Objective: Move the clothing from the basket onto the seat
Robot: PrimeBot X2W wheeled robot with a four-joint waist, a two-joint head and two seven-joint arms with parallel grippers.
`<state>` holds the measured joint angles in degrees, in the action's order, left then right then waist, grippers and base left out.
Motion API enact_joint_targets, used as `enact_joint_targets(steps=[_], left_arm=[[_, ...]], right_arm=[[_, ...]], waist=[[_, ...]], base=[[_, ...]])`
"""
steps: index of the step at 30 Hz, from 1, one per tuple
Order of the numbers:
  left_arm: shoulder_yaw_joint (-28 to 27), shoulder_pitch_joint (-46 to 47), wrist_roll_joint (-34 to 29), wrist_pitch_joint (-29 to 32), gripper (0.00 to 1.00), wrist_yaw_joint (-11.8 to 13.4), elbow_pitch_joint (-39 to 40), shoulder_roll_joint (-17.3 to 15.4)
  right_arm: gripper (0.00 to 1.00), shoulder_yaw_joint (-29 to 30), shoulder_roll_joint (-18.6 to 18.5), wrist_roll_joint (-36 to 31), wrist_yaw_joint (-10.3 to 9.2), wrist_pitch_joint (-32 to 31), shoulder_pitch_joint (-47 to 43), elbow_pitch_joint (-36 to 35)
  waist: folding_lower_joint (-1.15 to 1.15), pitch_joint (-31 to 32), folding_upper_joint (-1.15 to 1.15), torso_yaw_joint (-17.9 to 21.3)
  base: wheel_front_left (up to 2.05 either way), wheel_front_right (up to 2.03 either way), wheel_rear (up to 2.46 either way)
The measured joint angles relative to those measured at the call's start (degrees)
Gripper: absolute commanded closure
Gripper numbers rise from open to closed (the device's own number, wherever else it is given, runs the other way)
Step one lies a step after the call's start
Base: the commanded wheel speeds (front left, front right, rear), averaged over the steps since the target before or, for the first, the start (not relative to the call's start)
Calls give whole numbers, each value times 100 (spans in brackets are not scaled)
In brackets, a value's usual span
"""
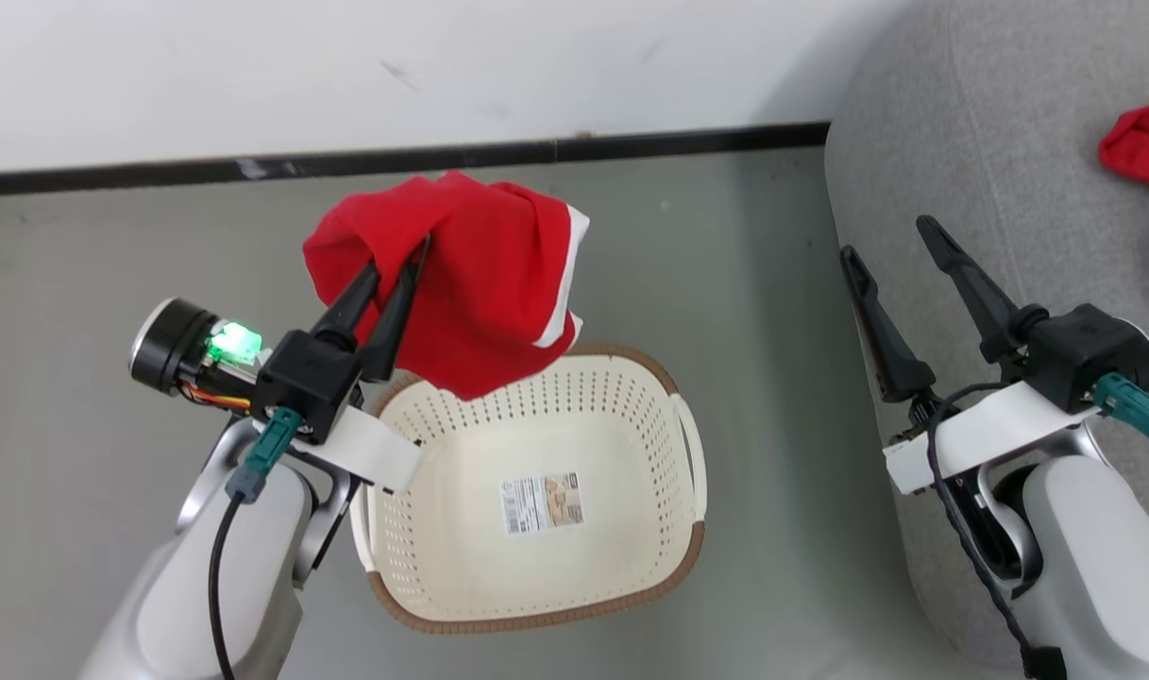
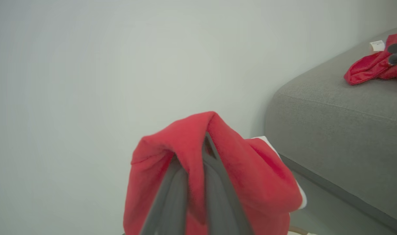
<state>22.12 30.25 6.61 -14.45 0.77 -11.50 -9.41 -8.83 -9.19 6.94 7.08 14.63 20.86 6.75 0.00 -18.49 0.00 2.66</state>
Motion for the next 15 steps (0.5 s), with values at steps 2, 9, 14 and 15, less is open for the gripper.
enact_joint_targets(steps=[2,9,14,15], left_arm=[[25,-84,14,0,100,-9,66,-7],[143,-395,49,0,100,-149,218,-29],[274,-564,87,0,100,-200,311,-27],[297,-602,88,0,100,-203,335,-24]], right_arm=[[0,-71,-53,0,0,0,-52,23],[0,-568,-178,1,0,0,-215,162],[0,-988,-254,4,0,0,-215,297],[0,-1062,-269,4,0,0,-214,324]], waist=[[0,152,0,-30],[0,652,0,-131],[0,975,0,-200],[0,1037,0,-214]], base=[[0,0,0],[0,0,0],[0,0,0],[0,0,0]])
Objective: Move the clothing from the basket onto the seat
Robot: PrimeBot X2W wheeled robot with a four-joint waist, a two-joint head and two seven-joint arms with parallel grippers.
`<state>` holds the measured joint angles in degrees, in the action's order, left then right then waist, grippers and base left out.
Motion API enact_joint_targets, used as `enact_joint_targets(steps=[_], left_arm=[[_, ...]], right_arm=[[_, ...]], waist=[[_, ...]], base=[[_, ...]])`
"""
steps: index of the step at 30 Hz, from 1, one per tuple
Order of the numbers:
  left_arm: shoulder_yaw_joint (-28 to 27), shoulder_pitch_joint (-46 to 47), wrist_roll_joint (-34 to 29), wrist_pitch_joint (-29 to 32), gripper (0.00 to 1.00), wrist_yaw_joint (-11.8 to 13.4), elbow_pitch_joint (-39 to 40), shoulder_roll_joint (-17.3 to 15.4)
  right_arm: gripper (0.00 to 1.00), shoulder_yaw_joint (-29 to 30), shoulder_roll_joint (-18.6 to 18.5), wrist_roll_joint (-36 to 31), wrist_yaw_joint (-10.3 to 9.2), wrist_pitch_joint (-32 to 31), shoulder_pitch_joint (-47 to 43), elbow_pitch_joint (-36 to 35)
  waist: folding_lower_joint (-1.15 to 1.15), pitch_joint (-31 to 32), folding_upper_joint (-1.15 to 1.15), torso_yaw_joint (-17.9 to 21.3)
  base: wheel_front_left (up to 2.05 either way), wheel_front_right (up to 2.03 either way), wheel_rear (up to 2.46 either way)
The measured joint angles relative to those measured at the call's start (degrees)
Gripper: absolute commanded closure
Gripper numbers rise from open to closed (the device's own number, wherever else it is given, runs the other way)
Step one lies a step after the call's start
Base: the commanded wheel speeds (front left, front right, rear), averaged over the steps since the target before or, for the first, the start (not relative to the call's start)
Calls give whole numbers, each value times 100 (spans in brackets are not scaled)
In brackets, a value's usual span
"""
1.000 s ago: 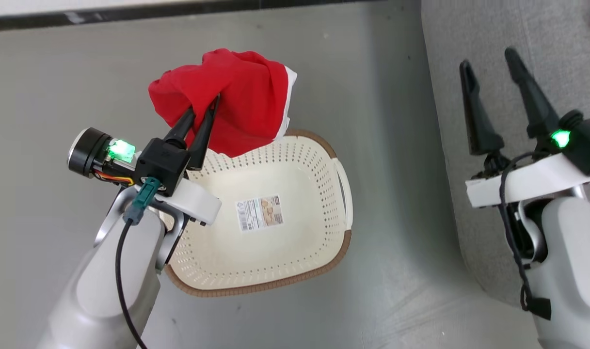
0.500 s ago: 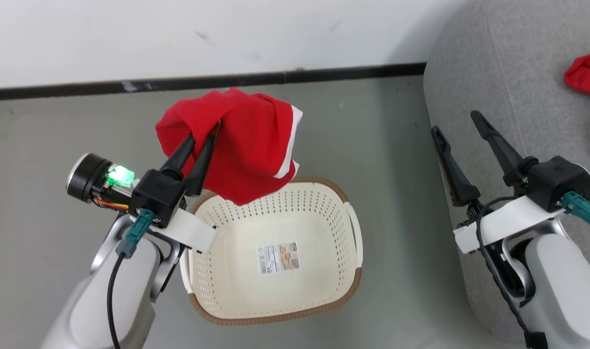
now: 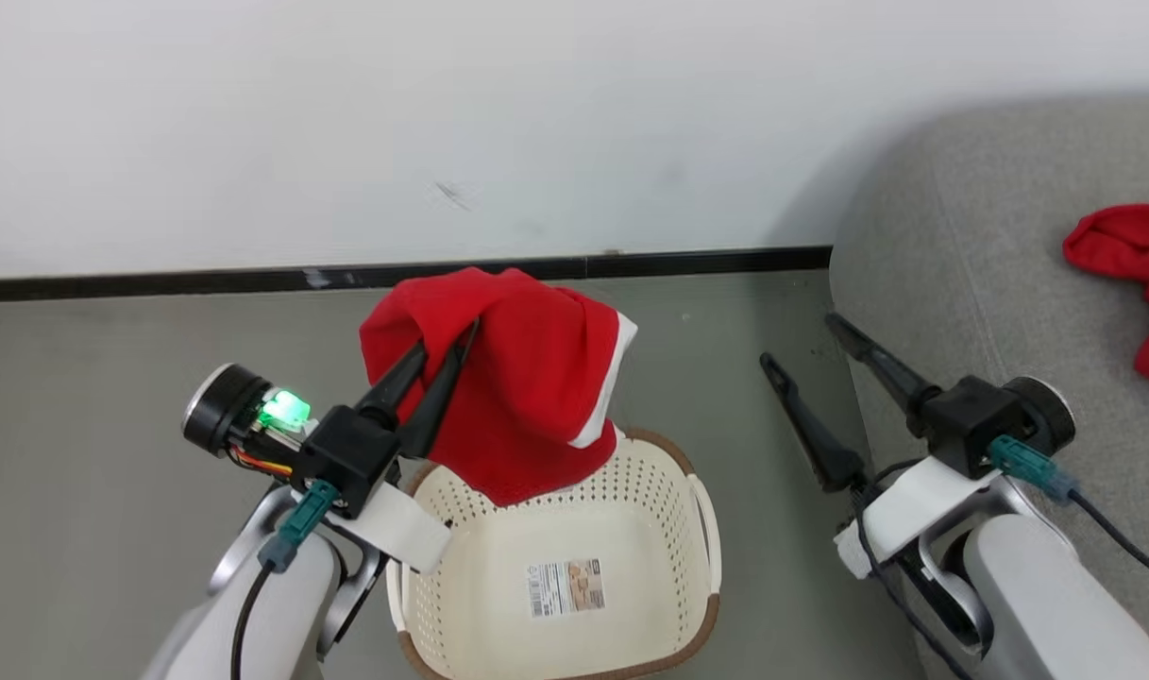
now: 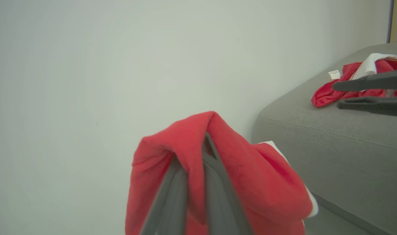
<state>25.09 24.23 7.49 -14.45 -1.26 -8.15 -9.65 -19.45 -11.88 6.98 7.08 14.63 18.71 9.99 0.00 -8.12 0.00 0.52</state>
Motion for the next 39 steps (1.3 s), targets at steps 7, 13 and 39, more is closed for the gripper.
enact_joint_targets(steps=[7,13,39], left_arm=[[200,-175,8,12,100,-112,188,26],[353,-275,10,104,100,-188,335,44],[789,-750,335,675,100,-344,804,201]], right_arm=[[0,-439,-12,130,0,-1,0,300],[0,-781,40,281,0,-1,2,564],[100,-1934,397,723,0,-1,521,1217]], waist=[[0,381,0,-96],[0,604,0,-168],[0,1160,0,-632]], base=[[0,0,0],[0,0,0],[0,0,0]])
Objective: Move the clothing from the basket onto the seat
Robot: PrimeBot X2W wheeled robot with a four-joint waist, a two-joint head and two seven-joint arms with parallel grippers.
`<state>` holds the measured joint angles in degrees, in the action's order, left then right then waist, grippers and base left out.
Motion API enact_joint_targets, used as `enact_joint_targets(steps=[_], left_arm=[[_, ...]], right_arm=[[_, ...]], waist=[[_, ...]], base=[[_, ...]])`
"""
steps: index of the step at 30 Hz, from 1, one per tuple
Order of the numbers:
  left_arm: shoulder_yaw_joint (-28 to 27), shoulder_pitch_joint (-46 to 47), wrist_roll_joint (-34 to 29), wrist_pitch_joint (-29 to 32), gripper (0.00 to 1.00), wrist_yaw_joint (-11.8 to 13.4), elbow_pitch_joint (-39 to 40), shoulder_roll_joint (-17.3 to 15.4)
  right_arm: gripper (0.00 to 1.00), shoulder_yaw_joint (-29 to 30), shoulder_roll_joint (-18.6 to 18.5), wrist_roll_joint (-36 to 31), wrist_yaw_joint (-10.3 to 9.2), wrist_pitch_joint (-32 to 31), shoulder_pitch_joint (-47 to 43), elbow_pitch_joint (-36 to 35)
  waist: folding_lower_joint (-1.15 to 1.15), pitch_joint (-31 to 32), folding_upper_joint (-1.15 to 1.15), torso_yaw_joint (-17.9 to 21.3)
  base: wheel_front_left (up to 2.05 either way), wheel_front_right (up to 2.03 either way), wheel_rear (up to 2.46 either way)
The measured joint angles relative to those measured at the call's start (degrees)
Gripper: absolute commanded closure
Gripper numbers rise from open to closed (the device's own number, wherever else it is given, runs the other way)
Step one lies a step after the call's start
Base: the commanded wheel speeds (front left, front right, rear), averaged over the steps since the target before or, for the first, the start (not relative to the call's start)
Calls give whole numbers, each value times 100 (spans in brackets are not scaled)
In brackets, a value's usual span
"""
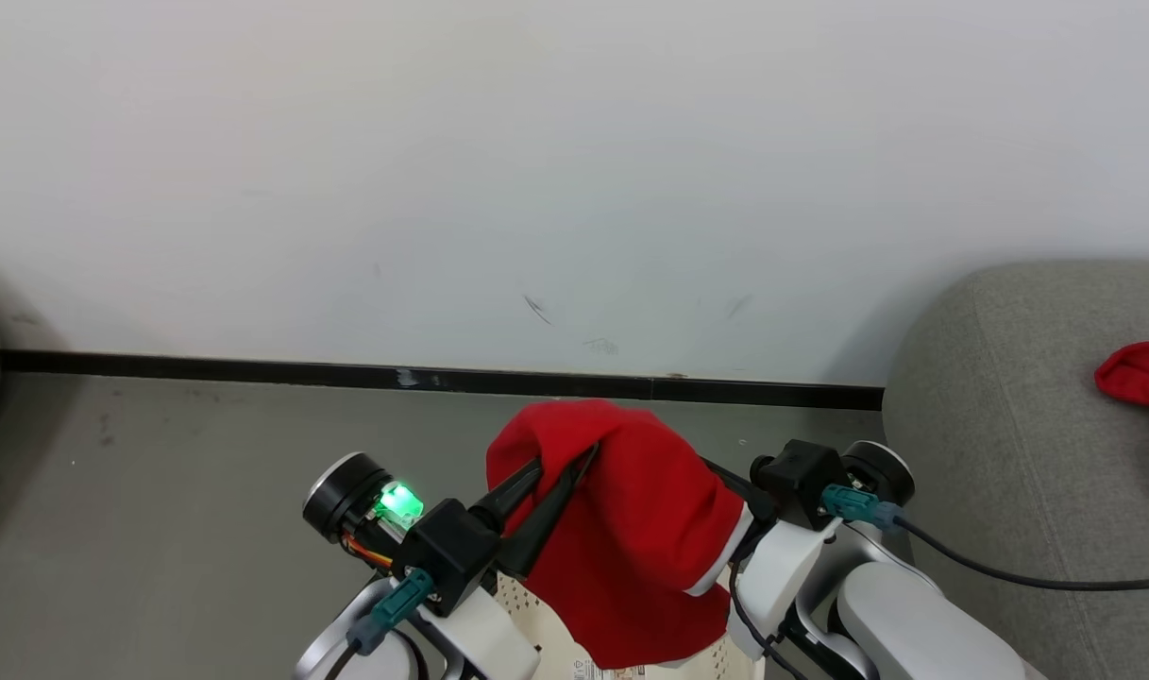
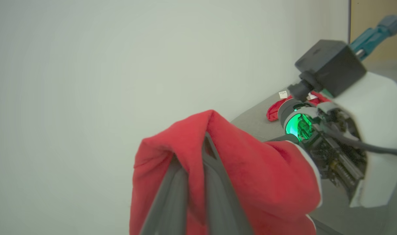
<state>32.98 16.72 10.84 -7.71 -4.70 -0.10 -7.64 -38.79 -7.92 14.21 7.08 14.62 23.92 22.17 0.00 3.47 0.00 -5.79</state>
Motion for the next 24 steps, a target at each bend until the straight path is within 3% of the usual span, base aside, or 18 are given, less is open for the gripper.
enact_joint_targets(steps=[7,8,9,10,11,12,24], left_arm=[[-167,-216,133,42,100,60,23,-13],[-180,-240,135,42,91,65,23,-13],[-192,-259,141,42,73,87,23,-12],[-202,-281,160,42,51,104,25,-9],[-225,-312,190,41,11,113,32,-4],[-244,-335,218,40,0,127,32,-3],[-277,-525,428,-54,0,186,70,78]], right_arm=[[100,264,-38,170,0,0,-56,-20],[100,322,-66,193,0,0,-68,-27],[100,390,-90,197,1,0,-91,-42],[100,458,-112,202,1,0,-122,-60],[100,527,-140,203,1,0,-150,-67],[100,606,-169,203,1,0,-170,-70],[100,1926,-572,171,0,-1,-534,-461]], waist=[[0,6,0,77],[0,4,0,96],[0,2,0,115],[0,1,0,135],[0,-1,0,158],[0,-4,0,181],[0,-18,0,521]], base=[[0,0,0],[0,0,0],[0,0,0],[0,0,0],[0,0,0],[0,0,0],[0,0,0]])
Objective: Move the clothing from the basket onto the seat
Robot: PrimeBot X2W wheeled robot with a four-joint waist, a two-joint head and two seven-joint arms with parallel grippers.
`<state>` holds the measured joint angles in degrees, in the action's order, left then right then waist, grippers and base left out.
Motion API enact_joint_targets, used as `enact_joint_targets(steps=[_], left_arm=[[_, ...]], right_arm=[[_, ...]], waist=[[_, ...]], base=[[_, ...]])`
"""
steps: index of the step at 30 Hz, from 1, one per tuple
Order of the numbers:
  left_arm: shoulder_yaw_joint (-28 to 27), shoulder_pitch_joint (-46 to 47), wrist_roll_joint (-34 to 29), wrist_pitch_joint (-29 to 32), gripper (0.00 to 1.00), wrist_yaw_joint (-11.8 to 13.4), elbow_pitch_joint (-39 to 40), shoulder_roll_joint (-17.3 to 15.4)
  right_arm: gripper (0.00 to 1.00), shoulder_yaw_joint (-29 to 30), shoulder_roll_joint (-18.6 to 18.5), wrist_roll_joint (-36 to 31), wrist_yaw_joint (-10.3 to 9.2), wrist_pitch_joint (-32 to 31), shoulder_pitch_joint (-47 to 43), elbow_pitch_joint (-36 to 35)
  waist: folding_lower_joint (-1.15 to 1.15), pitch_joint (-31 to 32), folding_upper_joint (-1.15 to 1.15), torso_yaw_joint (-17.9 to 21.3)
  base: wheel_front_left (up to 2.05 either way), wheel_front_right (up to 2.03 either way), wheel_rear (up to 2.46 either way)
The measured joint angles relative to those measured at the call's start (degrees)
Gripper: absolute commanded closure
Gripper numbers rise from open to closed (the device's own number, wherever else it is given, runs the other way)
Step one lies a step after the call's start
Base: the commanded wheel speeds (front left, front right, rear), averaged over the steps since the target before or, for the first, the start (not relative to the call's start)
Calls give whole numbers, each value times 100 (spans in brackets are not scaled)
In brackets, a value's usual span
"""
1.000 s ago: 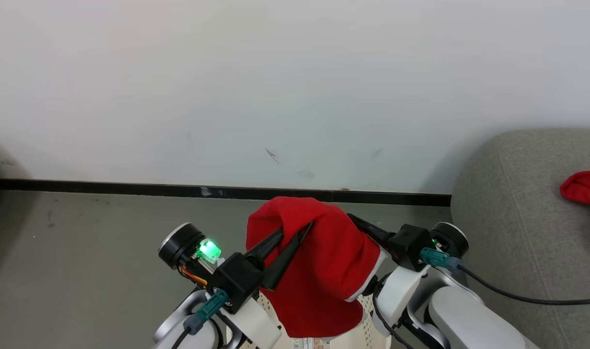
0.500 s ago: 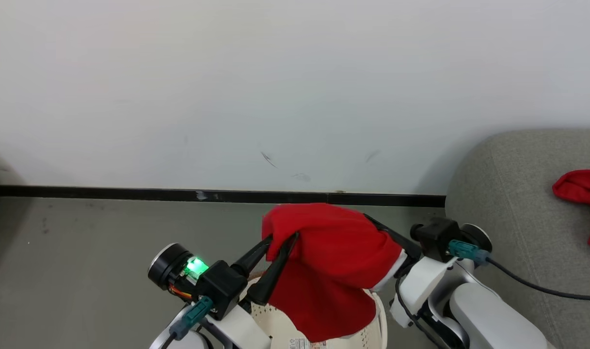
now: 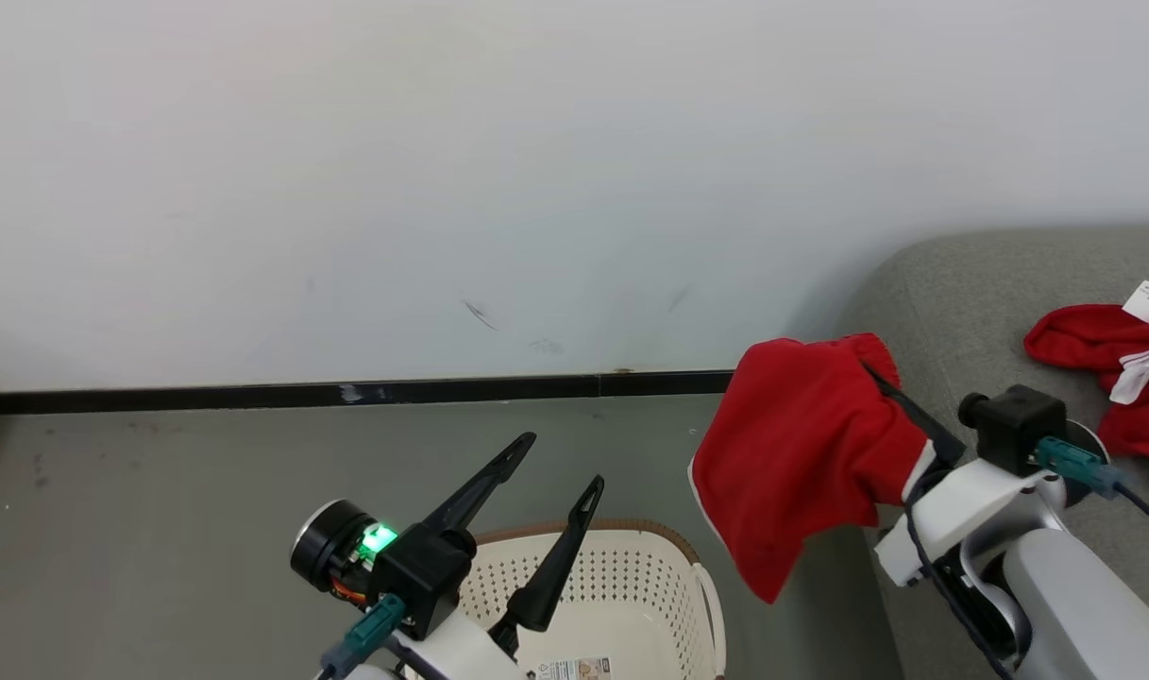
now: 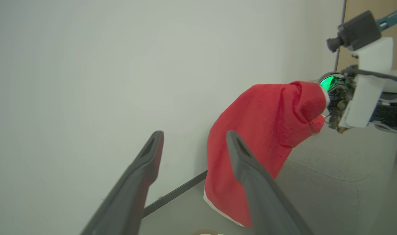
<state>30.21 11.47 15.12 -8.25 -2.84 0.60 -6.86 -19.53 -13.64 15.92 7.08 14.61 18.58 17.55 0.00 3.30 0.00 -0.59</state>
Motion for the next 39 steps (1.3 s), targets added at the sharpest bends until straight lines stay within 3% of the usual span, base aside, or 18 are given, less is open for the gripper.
enact_joint_targets(steps=[13,23,39], left_arm=[[271,-133,94,-141,0,-86,-3,115],[524,-133,209,-199,0,-166,-25,193],[668,-132,243,-301,0,-210,-73,272]], right_arm=[[100,1405,-120,-257,0,1,-948,-631],[100,2195,58,-474,0,1,-1663,-1160],[100,2573,327,-604,0,0,-2285,-1756]], waist=[[0,10,0,428],[0,-17,0,859],[0,-125,0,1600]], base=[[0,0,0],[0,0,0],[0,0,0]])
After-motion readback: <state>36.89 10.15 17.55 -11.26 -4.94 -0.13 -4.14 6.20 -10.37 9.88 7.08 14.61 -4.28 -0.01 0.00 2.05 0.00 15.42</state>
